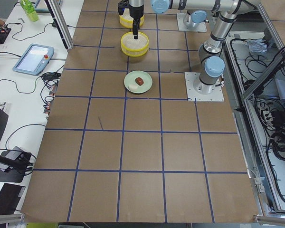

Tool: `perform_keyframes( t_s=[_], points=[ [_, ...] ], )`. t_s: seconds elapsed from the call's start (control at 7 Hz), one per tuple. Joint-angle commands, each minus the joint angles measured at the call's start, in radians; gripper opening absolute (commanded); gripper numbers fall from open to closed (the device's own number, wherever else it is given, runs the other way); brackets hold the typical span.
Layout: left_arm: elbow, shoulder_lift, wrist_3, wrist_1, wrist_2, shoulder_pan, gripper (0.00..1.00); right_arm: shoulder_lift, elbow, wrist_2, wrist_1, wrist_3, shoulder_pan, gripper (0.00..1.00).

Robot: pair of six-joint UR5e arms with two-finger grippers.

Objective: Stack buns with steamer

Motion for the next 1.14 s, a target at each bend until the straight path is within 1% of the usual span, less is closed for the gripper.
perform_keyframes(
  t_s=[0.0, 0.14, 0.29, 0.43, 0.57, 0.71, 0.86, 1.0],
  points=[
    [-0.133, -0.005, 0.069, 0.141, -0.004, 0.064, 0.98, 0.001, 0.046, 0.003, 0.054, -0.272, -0.246, 1.0],
    [-0.224, -0.004, 0.189, 0.248, -0.001, 0.11, 0.99, 0.011, 0.078, 0.007, 0.032, -0.382, -0.335, 1.0],
    [-0.284, -0.03, 0.248, 0.331, -0.007, 0.188, 0.99, 0.075, 0.081, 0.001, 0.023, -0.424, -0.356, 0.98],
    [-0.309, -0.086, 0.303, 0.387, -0.01, 0.263, 0.98, 0.111, 0.092, -0.006, -0.021, -0.427, -0.356, 0.93],
    [-0.313, -0.164, 0.425, 0.474, -0.011, 0.325, 0.98, 0.16, 0.124, -0.007, -0.111, -0.452, -0.356, 0.92],
    [-0.318, -0.241, 0.435, 0.532, -0.011, 0.335, 0.98, 0.219, 0.19, -0.006, -0.271, -0.479, -0.356, 0.92],
    [-0.32, -0.267, 0.434, 0.533, -0.011, 0.335, 0.96, 0.247, 0.242, 0.0, -0.388, -0.479, -0.356, 0.92],
    [-0.323, -0.283, 0.429, 0.528, -0.014, 0.335, 0.96, 0.292, 0.279, 0.004, -0.473, -0.482, -0.356, 0.91]
  ],
)
